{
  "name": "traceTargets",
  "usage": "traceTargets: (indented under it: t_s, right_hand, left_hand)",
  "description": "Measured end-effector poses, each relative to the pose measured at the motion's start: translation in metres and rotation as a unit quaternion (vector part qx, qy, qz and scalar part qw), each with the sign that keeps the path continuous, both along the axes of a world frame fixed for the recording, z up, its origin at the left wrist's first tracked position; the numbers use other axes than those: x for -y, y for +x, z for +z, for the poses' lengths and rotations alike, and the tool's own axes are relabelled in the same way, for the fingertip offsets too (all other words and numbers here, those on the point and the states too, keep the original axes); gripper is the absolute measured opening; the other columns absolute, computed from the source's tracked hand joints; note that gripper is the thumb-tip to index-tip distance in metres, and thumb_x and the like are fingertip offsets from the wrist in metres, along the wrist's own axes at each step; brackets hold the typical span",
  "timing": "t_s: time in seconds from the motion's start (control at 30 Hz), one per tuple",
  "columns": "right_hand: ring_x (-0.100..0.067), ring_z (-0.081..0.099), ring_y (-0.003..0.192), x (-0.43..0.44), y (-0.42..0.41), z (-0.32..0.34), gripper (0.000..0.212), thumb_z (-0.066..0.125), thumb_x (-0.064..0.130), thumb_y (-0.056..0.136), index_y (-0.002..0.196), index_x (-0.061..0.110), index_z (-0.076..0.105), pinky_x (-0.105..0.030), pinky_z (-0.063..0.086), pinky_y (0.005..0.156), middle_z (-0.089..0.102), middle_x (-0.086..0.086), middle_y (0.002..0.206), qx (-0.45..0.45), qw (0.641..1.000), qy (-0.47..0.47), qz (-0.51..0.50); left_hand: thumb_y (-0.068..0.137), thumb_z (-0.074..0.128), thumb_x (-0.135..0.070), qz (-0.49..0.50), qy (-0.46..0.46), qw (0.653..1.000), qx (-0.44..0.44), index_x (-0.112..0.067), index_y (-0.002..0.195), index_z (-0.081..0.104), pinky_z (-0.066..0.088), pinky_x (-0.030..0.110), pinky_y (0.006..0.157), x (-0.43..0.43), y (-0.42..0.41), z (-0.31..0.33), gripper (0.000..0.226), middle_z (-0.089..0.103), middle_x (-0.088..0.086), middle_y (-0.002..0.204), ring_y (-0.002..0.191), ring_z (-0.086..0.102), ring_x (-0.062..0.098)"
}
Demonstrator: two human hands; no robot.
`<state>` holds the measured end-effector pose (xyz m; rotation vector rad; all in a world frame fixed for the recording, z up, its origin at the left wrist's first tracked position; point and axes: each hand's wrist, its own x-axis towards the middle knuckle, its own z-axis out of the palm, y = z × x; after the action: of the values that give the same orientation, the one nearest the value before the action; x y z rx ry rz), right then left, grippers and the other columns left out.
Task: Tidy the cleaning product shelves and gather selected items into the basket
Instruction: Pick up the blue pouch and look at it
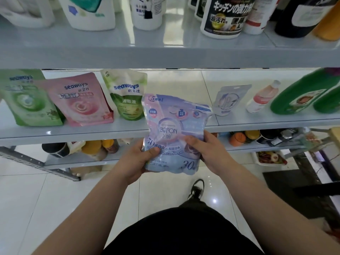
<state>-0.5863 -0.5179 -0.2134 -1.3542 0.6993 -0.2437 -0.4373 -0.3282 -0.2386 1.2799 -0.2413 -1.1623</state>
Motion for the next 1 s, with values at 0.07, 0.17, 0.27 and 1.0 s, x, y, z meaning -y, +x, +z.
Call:
traceTargets:
  t_s: [0.07,0.17,0.27,1.0]
  right_hand:
    - [-0.012,0.073,0.079,0.009,0.004,0.000,0.063,0.084,0.059,0.059,0.109,0.022,0.073,-0.032,0.056,0.077,0.077,0.006,0.084,-0.031,0.999,-0.020,0.005]
    - [-0.011,0.074,0.087,0.028,0.008,0.001,0.073,0.084,0.065,0.053,0.114,0.028,0.072,-0.032,0.053,0.078,0.079,0.008,0.095,-0.083,0.996,-0.017,0.027]
    - [-0.013,0.069,0.104,0.054,0.009,0.002,0.069,0.087,0.064,0.059,0.118,0.035,0.069,-0.037,0.053,0.081,0.076,0.009,0.112,-0.134,0.990,-0.004,0.039]
    - [-0.007,0.061,0.079,0.146,0.126,-0.053,0.010,0.072,0.033,0.096,0.101,0.034,0.064,-0.005,0.040,0.060,0.068,0.009,0.094,-0.077,0.959,-0.273,0.001]
  left_hand:
    - [0.081,0.082,-0.019,-0.001,0.002,1.000,0.002,-0.019,0.125,0.064,0.061,0.051,0.084,0.008,0.001,-0.001,0.048,0.074,0.012,0.121,0.106,0.073,0.033]
    - [0.076,0.083,-0.018,0.032,0.011,0.999,0.017,-0.020,0.119,0.067,0.063,0.040,0.073,0.025,0.005,-0.002,0.046,0.076,0.012,0.116,0.098,0.075,0.029]
    - [0.077,0.083,-0.017,0.045,0.021,0.998,0.037,-0.019,0.122,0.067,0.062,0.043,0.079,0.046,0.011,-0.007,0.048,0.076,0.012,0.116,0.101,0.075,0.031]
    - [0.090,0.055,-0.055,-0.264,0.427,0.596,0.626,-0.025,0.160,0.009,0.027,0.061,0.115,0.112,0.057,-0.086,0.090,0.019,0.005,0.158,0.148,0.016,0.031]
